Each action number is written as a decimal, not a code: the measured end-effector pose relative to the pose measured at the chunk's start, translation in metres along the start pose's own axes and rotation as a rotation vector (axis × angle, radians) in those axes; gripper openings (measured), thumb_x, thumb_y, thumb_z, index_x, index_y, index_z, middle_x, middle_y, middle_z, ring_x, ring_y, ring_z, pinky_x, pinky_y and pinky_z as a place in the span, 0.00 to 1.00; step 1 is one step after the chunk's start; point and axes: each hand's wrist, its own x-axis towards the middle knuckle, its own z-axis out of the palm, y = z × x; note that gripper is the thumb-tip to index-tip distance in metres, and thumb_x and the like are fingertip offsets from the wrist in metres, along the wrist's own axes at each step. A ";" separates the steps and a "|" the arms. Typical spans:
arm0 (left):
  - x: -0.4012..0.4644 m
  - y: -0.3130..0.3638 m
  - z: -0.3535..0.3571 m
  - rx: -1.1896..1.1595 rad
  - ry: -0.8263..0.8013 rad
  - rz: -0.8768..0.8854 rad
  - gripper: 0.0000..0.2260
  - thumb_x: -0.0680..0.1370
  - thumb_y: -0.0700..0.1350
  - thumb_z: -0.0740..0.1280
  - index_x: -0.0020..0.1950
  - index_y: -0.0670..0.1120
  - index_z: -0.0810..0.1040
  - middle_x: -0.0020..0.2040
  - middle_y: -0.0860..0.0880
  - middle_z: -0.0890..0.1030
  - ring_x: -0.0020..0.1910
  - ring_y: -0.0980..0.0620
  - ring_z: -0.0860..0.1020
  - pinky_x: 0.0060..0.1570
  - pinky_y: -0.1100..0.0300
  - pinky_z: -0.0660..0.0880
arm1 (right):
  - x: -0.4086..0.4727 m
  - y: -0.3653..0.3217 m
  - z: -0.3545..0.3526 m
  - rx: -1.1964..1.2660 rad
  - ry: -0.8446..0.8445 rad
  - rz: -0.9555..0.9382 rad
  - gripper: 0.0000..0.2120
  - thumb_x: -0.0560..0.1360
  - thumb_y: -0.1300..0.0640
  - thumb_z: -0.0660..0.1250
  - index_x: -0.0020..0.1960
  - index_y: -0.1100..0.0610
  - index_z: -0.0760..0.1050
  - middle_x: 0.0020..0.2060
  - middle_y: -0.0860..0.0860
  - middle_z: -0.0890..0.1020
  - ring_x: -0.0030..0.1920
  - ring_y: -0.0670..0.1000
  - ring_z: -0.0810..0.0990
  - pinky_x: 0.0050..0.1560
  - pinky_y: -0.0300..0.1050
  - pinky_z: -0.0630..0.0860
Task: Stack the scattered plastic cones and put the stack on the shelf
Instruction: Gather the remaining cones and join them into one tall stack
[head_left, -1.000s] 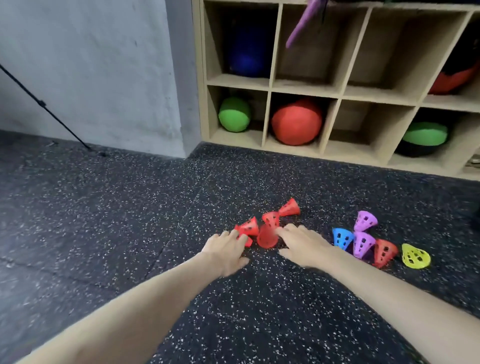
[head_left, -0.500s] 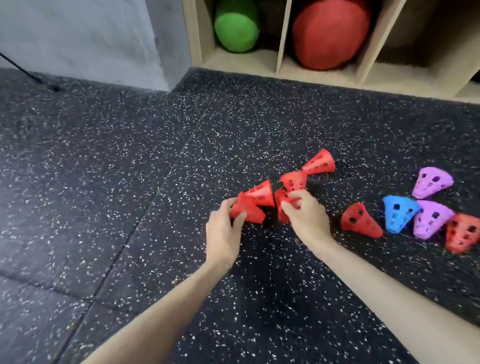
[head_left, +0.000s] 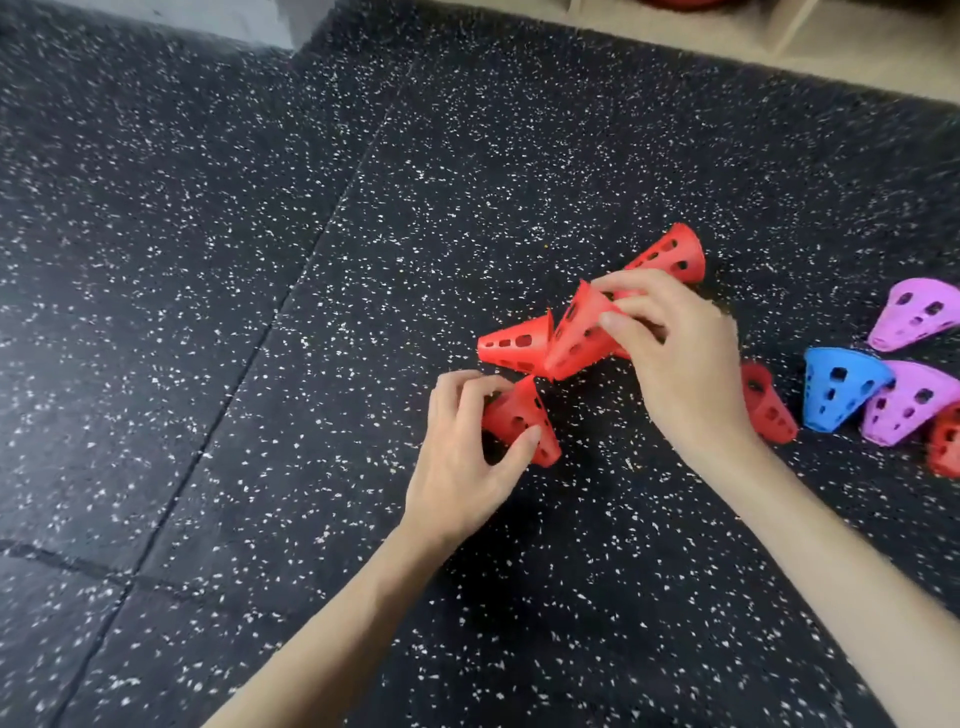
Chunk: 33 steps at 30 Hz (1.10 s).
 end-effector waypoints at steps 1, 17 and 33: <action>0.000 -0.001 0.000 -0.036 0.005 0.023 0.17 0.79 0.49 0.72 0.66 0.48 0.73 0.64 0.51 0.67 0.66 0.59 0.69 0.65 0.68 0.68 | 0.000 -0.003 0.002 0.010 -0.018 -0.020 0.11 0.78 0.62 0.70 0.58 0.50 0.81 0.45 0.39 0.85 0.50 0.33 0.81 0.52 0.26 0.71; -0.003 0.001 0.003 -0.141 -0.183 0.009 0.36 0.76 0.53 0.76 0.77 0.45 0.61 0.77 0.49 0.65 0.73 0.66 0.66 0.71 0.68 0.66 | -0.035 0.016 0.016 -0.013 -0.313 0.067 0.11 0.77 0.62 0.70 0.56 0.51 0.85 0.50 0.39 0.86 0.52 0.35 0.82 0.57 0.33 0.76; 0.005 0.015 -0.007 0.141 -0.267 0.040 0.30 0.82 0.59 0.65 0.78 0.45 0.63 0.70 0.47 0.74 0.66 0.52 0.71 0.70 0.56 0.68 | 0.016 0.005 0.017 -0.053 -0.396 0.162 0.15 0.79 0.59 0.68 0.62 0.46 0.81 0.66 0.44 0.76 0.66 0.44 0.75 0.67 0.41 0.71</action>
